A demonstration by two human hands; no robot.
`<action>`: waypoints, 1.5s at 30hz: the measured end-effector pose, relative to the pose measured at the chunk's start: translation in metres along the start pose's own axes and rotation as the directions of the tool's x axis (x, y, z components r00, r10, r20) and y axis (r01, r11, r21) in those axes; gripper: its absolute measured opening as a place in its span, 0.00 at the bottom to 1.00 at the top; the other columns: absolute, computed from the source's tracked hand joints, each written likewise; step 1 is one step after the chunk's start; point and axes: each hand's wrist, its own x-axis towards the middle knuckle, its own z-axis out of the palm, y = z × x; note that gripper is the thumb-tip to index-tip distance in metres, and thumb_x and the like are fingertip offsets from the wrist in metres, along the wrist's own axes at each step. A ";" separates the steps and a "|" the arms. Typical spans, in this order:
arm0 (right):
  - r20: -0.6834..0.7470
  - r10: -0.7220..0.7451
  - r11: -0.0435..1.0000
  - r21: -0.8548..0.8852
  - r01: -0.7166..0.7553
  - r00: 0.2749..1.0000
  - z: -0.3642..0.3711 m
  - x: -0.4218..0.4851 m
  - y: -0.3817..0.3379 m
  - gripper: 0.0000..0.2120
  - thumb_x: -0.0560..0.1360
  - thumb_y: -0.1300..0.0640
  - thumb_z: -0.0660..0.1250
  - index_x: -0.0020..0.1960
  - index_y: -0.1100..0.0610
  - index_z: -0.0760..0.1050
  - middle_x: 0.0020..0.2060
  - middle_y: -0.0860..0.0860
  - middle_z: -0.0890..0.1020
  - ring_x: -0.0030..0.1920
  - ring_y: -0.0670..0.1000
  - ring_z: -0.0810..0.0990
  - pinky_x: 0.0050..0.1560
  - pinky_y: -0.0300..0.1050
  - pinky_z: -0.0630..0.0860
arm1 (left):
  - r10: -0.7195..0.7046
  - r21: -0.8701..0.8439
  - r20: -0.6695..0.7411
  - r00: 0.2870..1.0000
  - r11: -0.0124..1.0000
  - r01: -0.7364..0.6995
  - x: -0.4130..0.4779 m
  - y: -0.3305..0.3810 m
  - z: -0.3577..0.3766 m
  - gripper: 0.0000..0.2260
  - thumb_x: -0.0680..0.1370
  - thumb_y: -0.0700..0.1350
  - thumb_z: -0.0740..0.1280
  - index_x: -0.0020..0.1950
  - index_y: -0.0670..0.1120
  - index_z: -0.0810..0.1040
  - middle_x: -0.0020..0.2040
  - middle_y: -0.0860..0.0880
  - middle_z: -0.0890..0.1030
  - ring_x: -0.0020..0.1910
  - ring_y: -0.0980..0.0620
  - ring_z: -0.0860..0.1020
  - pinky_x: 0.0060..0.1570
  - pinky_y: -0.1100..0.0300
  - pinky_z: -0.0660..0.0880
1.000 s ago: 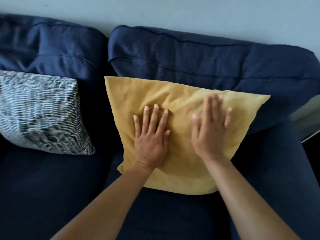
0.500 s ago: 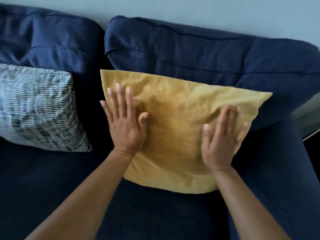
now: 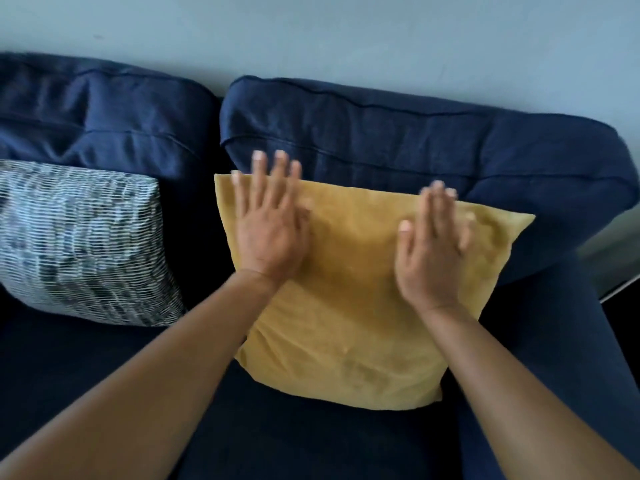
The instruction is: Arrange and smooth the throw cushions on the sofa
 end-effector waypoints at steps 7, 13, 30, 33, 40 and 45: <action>0.315 -0.102 0.986 -0.095 0.138 0.943 0.016 0.017 0.005 0.28 0.84 0.46 0.43 0.81 0.56 0.55 0.81 0.52 0.56 0.81 0.50 0.49 0.78 0.51 0.39 | 0.055 0.085 0.310 0.949 0.993 -0.085 0.001 -0.002 0.020 0.27 0.86 0.54 0.45 0.83 0.45 0.57 0.83 0.49 0.59 0.83 0.47 0.46 0.79 0.44 0.38; 0.186 0.193 0.976 -0.141 -0.168 0.963 -0.010 0.023 0.060 0.31 0.81 0.48 0.40 0.81 0.59 0.52 0.82 0.53 0.52 0.81 0.51 0.45 0.79 0.57 0.41 | -0.118 0.085 0.175 0.978 0.991 0.104 0.010 -0.045 0.001 0.26 0.85 0.51 0.48 0.81 0.42 0.63 0.81 0.44 0.62 0.82 0.42 0.50 0.79 0.40 0.40; 0.155 0.201 0.978 -0.090 -0.188 0.967 -0.025 -0.022 0.051 0.32 0.83 0.43 0.40 0.81 0.60 0.49 0.81 0.54 0.50 0.81 0.52 0.43 0.78 0.58 0.35 | -0.004 -0.086 0.101 0.995 0.996 0.013 -0.024 0.009 -0.008 0.28 0.85 0.54 0.47 0.82 0.41 0.58 0.83 0.43 0.56 0.82 0.41 0.49 0.79 0.42 0.38; 0.187 -0.168 0.984 -0.035 0.177 0.968 -0.018 -0.043 0.003 0.29 0.84 0.47 0.48 0.81 0.59 0.53 0.81 0.55 0.54 0.81 0.54 0.49 0.78 0.56 0.38 | 0.174 -0.128 0.135 0.975 0.979 -0.157 -0.051 0.053 -0.001 0.27 0.85 0.53 0.49 0.82 0.41 0.60 0.82 0.44 0.58 0.82 0.40 0.51 0.79 0.40 0.42; 0.304 0.007 0.987 -0.154 0.042 0.953 -0.002 -0.068 0.051 0.29 0.84 0.45 0.42 0.82 0.52 0.45 0.82 0.52 0.44 0.81 0.52 0.41 0.78 0.59 0.39 | 0.035 0.092 0.348 0.937 0.993 -0.072 -0.077 -0.003 0.016 0.31 0.84 0.58 0.41 0.83 0.42 0.46 0.84 0.46 0.47 0.82 0.46 0.41 0.79 0.45 0.36; 0.308 0.206 0.977 -0.125 -0.175 0.929 -0.030 -0.081 0.058 0.29 0.85 0.44 0.42 0.82 0.54 0.45 0.82 0.53 0.44 0.81 0.52 0.42 0.78 0.62 0.43 | -0.036 0.084 0.280 0.959 0.996 0.013 -0.084 0.007 -0.009 0.30 0.85 0.56 0.44 0.83 0.42 0.43 0.84 0.42 0.44 0.82 0.43 0.40 0.79 0.42 0.38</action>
